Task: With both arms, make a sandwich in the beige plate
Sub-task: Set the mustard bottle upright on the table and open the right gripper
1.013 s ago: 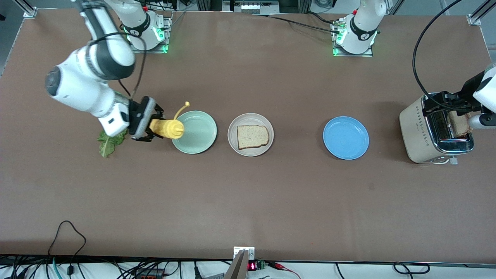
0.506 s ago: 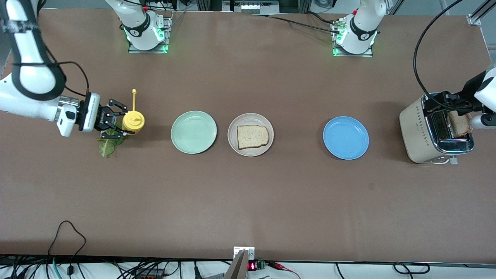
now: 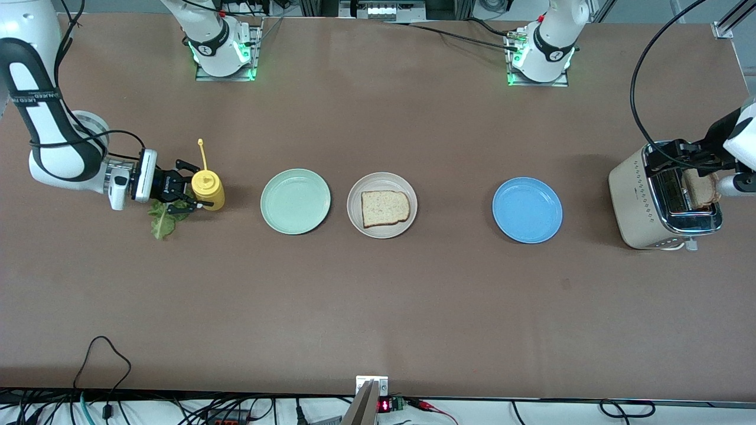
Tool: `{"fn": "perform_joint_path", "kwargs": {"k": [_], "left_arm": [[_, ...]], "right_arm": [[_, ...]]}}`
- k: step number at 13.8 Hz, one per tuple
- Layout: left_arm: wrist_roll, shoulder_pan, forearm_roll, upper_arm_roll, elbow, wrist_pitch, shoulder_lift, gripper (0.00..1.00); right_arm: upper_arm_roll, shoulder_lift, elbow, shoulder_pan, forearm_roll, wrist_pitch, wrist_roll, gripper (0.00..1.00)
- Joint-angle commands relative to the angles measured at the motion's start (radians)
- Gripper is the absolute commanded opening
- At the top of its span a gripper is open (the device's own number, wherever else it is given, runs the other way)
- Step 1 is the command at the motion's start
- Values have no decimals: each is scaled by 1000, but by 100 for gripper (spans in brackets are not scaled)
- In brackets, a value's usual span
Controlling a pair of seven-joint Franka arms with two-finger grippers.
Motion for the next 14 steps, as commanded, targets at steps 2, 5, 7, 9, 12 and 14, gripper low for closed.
{"fn": "perform_joint_path", "kwargs": {"k": [2,5,7,9,12,14], "left_arm": [[14,7,8,-7,10,-9,-4,100],[14,7,8,-7,11,-7,-4,100],[14,5,8,-7,11,-6,-4,100],[14,4,10,-7,13,-4,-4,100],[18,5,7,-8,13,-4,-6,100],[18,5,5,-10,10,-9,-7,100]], "right_arm": [[11,69,10,-29,104,-43,-147,0],[11,95,16,-42,132,-101,-155,0],[11,114,18,-44,141,-101,-156,0],[11,123,19,-42,149,-94,-178,0],[11,132,21,-44,150,-91,-179,0],[11,148,34,-42,150,-84,-179,4]]}}
